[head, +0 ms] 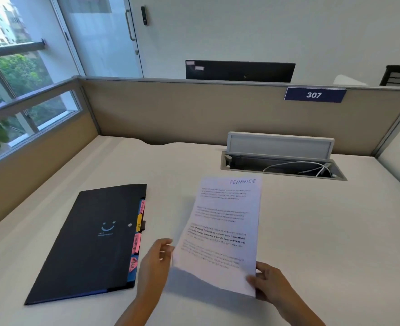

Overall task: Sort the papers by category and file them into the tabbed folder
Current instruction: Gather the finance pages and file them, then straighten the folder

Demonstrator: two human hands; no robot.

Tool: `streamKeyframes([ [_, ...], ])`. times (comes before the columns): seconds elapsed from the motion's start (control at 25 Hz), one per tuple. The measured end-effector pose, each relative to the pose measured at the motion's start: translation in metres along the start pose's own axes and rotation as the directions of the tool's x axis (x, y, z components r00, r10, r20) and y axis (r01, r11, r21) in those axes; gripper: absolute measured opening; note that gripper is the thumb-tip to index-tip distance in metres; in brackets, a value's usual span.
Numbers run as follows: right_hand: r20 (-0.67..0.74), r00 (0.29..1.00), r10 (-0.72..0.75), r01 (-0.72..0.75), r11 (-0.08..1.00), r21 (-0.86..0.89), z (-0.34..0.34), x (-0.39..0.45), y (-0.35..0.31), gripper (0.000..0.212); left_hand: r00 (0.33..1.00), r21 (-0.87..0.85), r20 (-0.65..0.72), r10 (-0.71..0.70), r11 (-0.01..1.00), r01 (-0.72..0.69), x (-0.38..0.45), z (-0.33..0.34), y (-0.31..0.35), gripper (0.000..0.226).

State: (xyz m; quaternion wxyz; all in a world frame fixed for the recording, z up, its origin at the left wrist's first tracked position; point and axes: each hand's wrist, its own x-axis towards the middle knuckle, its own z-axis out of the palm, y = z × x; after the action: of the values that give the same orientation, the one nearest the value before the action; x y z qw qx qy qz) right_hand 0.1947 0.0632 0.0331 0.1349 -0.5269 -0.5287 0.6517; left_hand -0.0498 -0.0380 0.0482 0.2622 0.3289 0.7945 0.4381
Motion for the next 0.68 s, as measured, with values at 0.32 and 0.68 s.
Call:
streamKeyframes([
  [0.32,0.005,1.0,-0.025,0.025,1.0,-0.016,0.028,0.001,-0.009,0.029,0.964,0.656,-0.264,-0.041,0.725,0.21,0.028,-0.063,-0.047,0.049],
  [0.68,-0.002,0.992,-0.125,0.125,0.992,0.008,0.043,-0.004,-0.025,0.029,0.976,0.756,-0.205,-0.077,0.62,0.208,0.032,-0.066,-0.041,0.059],
])
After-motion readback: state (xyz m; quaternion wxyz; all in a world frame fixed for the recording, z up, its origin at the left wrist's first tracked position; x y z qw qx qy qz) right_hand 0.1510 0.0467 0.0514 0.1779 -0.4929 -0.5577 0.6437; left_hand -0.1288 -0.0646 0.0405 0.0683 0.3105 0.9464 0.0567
